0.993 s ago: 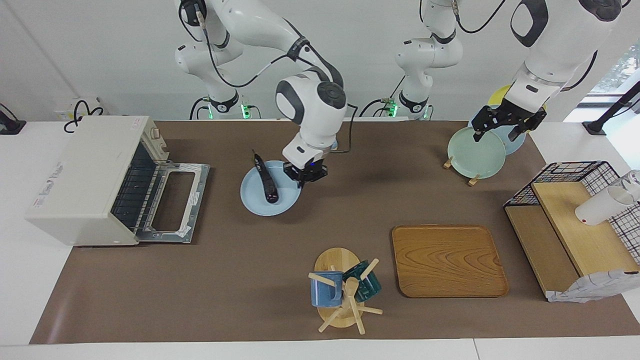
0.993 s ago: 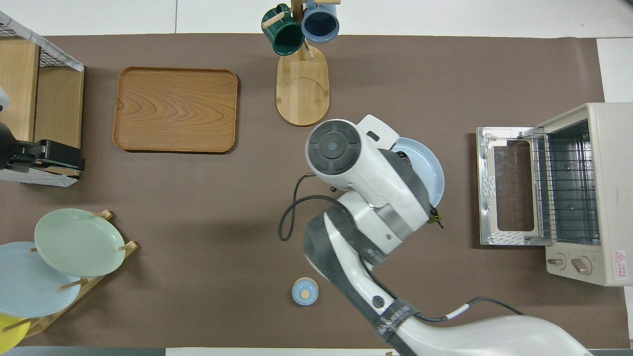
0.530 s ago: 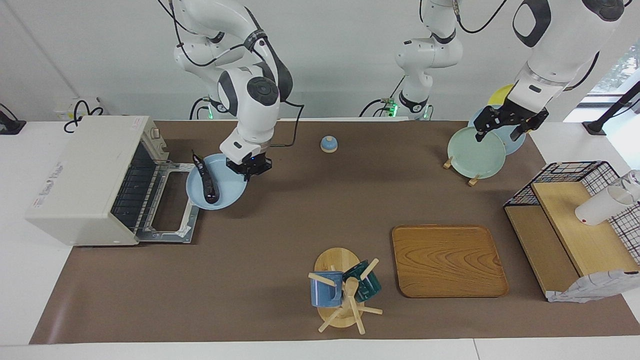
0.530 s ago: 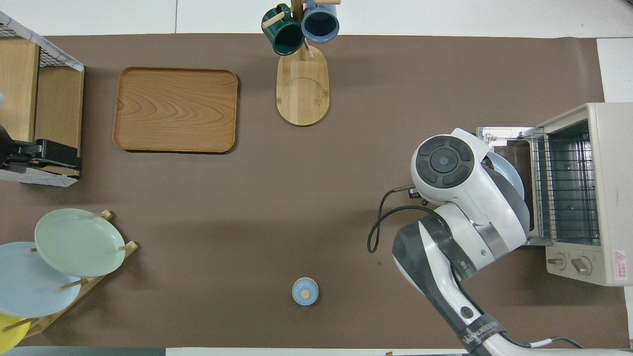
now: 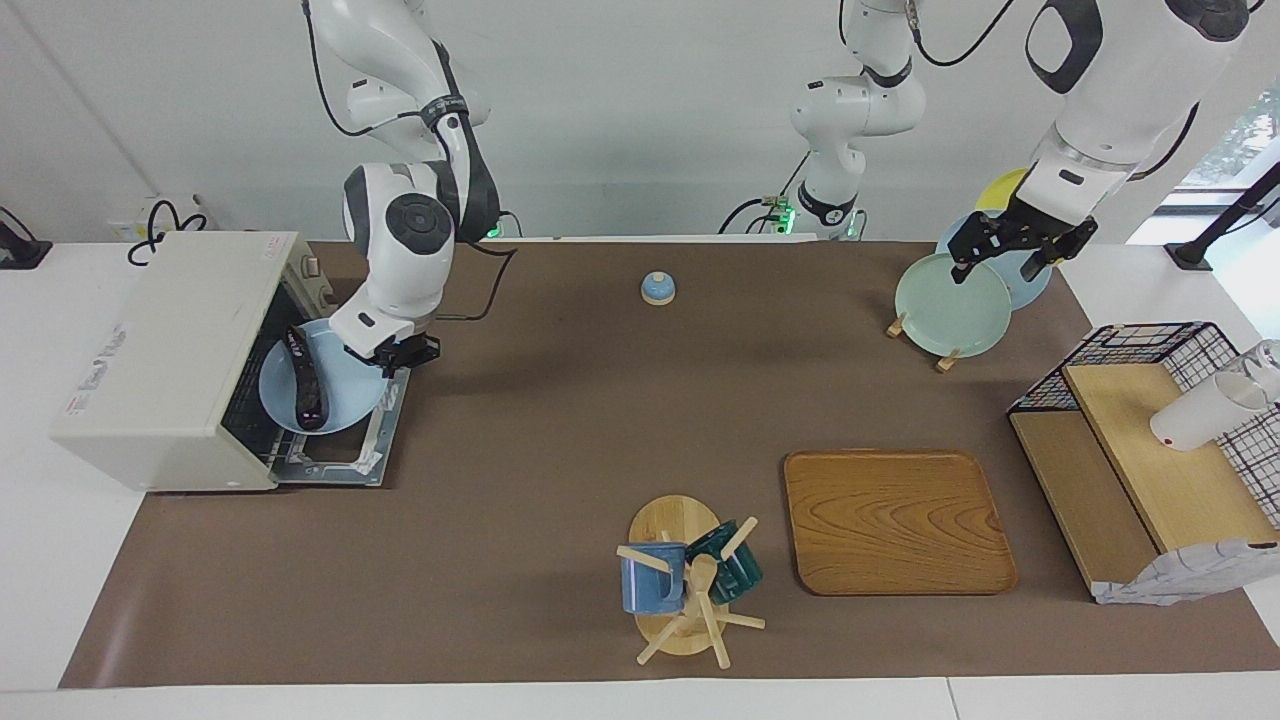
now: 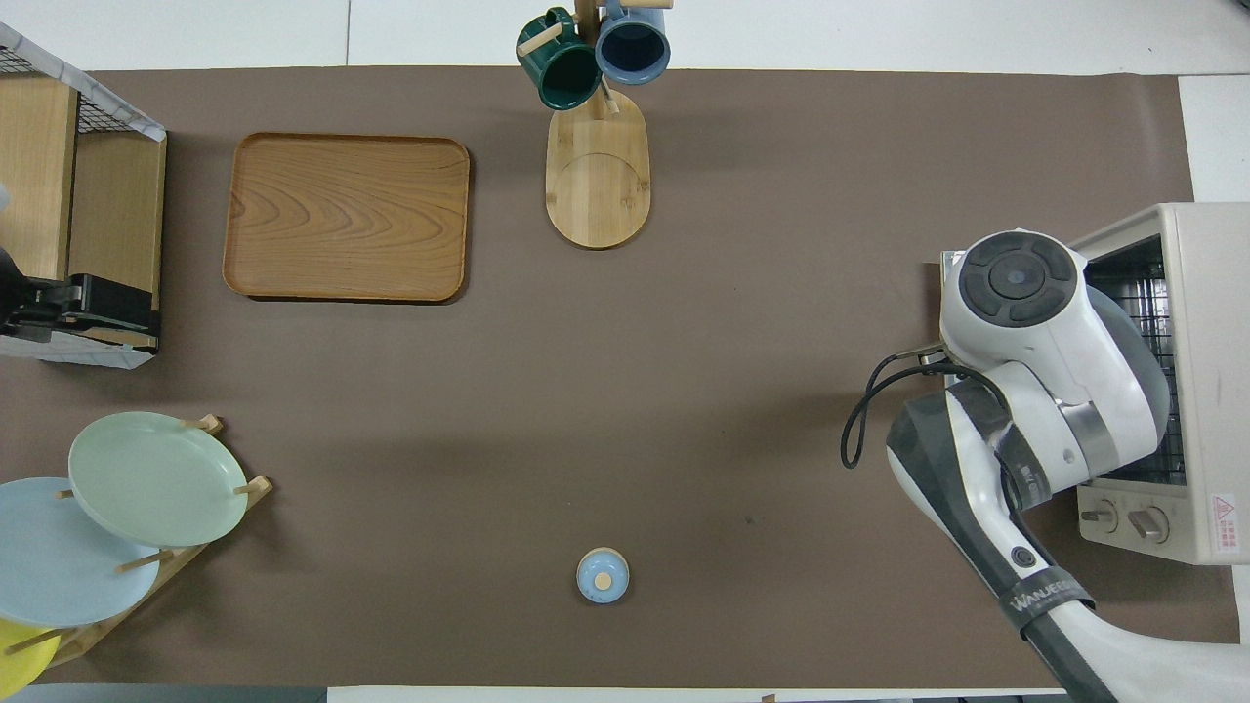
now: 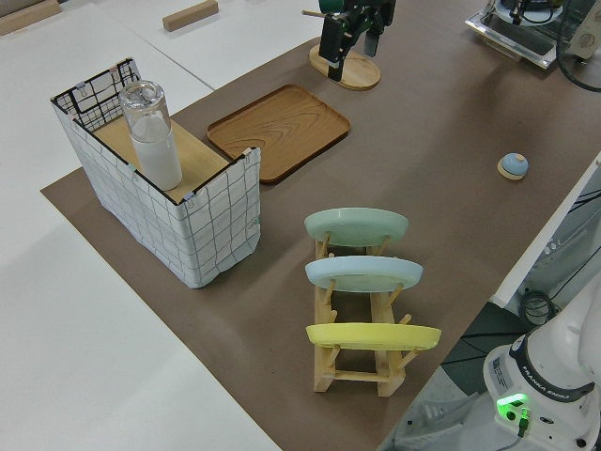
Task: Put eggplant into oven
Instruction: 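Release the eggplant inside the oven and withdraw the right gripper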
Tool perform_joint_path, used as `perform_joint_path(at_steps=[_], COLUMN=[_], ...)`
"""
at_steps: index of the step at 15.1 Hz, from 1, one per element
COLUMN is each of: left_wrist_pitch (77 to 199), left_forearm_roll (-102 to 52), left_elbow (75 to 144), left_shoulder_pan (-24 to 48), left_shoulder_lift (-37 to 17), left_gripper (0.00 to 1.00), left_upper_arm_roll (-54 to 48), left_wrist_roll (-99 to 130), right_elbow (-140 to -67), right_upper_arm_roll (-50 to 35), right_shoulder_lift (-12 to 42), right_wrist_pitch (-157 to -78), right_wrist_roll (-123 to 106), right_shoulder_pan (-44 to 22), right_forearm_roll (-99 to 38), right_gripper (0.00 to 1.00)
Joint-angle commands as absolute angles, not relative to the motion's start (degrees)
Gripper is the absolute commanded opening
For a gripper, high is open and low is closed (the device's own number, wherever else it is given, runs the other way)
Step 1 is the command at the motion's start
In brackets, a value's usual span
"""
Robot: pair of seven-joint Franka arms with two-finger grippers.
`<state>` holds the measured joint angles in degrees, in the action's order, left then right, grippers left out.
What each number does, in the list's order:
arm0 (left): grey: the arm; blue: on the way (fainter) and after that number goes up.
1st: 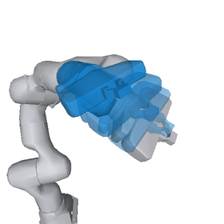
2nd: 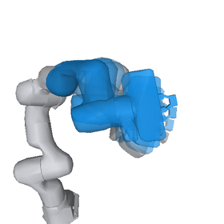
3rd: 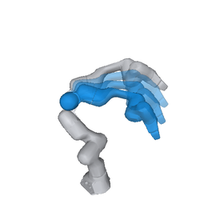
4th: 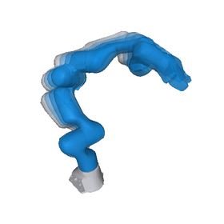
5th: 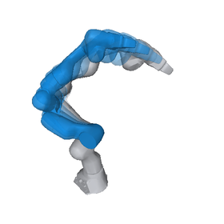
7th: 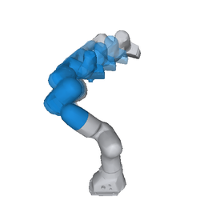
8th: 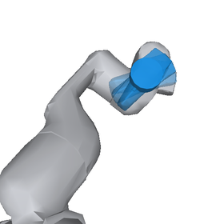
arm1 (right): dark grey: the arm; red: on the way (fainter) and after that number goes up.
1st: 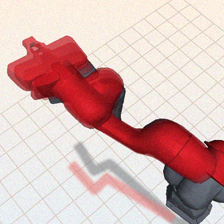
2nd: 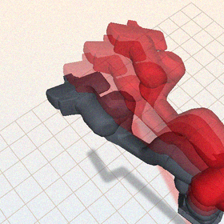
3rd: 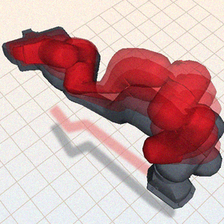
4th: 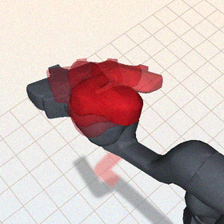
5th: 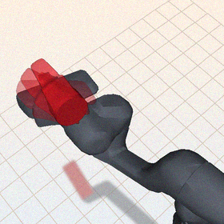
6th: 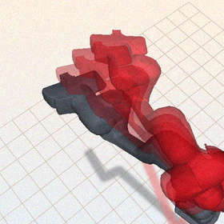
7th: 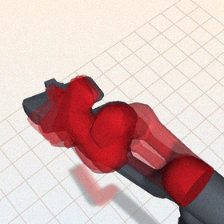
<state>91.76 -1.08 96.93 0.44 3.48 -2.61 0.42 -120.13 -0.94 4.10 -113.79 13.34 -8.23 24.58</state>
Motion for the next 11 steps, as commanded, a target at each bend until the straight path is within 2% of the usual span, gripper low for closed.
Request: perform_joint_path(at_steps=[1, 9, 10, 11], left_wrist_pitch=[91.9, 91.9, 91.9, 92.0], left_forearm_roll=[0.0, 0.0, 0.0, 0.0], left_elbow=[96.6, 96.6, 96.6, 96.6], left_shoulder_pan=[-0.2, -0.1, -0.2, -0.2], left_shoulder_lift=[3.7, 3.7, 3.8, 3.7], left_gripper=[1.0, 1.0, 1.0, 1.0], left_upper_arm_roll=[-3.1, -3.1, -3.1, -3.2], left_wrist_roll=[0.9, 0.8, 0.9, 0.8], right_elbow=[-122.2, -124.1, -124.2, -124.1], right_upper_arm_roll=[-1.7, -1.8, -1.8, -1.8], right_shoulder_lift=[2.5, 2.5, 2.5, 2.5], right_wrist_pitch=[-115.7, -118.2, -118.2, -118.3], right_wrist_roll=[11.2, 4.7, 4.7, 4.1], right_shoulder_pan=[-5.8, 0.7, 1.1, 1.2], right_forearm_roll=[25.8, 25.6, 25.2, 24.9], right_gripper=[0.0, 0.0, 0.06, 0.37])
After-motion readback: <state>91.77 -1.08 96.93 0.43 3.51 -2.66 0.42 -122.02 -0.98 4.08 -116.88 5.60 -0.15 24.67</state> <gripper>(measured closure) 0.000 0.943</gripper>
